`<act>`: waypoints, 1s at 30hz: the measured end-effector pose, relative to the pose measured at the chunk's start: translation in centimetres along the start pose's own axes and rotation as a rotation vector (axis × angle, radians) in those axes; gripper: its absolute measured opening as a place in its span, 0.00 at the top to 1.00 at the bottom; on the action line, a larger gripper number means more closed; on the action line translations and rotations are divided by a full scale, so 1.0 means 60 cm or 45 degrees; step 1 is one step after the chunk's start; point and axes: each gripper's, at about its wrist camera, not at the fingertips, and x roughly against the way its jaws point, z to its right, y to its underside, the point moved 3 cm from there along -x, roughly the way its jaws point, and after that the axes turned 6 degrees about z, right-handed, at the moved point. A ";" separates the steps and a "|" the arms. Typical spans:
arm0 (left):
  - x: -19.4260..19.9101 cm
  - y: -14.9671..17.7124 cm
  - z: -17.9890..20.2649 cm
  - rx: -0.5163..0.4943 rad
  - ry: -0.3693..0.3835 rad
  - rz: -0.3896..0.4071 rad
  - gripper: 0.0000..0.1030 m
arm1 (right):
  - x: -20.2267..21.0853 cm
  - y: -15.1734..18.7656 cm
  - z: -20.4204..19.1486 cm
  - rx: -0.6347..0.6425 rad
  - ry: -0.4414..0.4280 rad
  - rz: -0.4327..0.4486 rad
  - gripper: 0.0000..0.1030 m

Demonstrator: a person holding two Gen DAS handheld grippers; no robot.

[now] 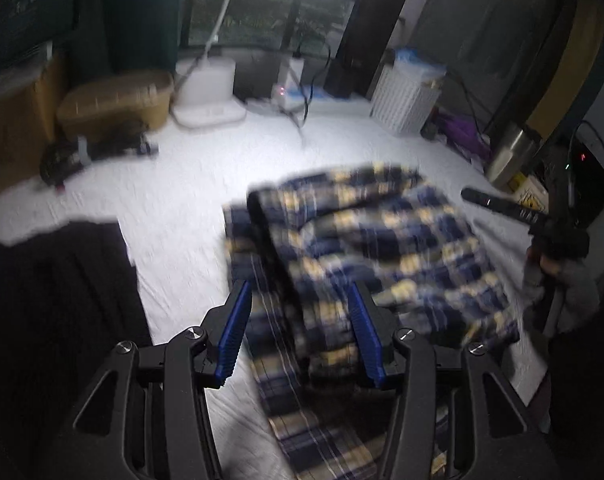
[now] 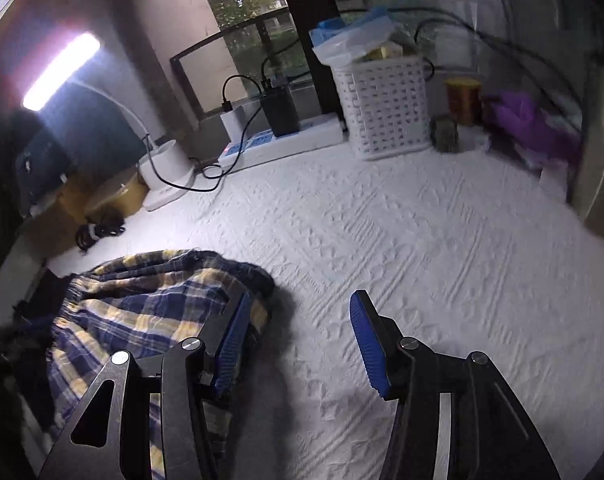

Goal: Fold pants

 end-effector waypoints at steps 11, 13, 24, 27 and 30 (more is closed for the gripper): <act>-0.019 0.014 0.001 0.022 0.027 -0.038 0.51 | -0.086 0.002 -0.047 -0.029 -0.225 -0.142 0.70; -0.023 0.015 -0.001 0.017 0.021 -0.046 0.51 | -0.095 0.001 -0.054 -0.006 -0.235 -0.158 0.78; -0.004 0.006 -0.007 0.008 -0.001 0.007 0.51 | -0.075 -0.027 -0.096 0.368 -0.037 -0.086 0.87; 0.015 0.005 -0.017 0.027 -0.051 0.057 0.51 | -0.048 -0.012 -0.082 0.362 0.034 -0.080 0.86; 0.040 0.011 -0.027 0.045 -0.076 0.090 0.51 | -0.004 0.010 -0.074 0.319 0.074 -0.059 0.55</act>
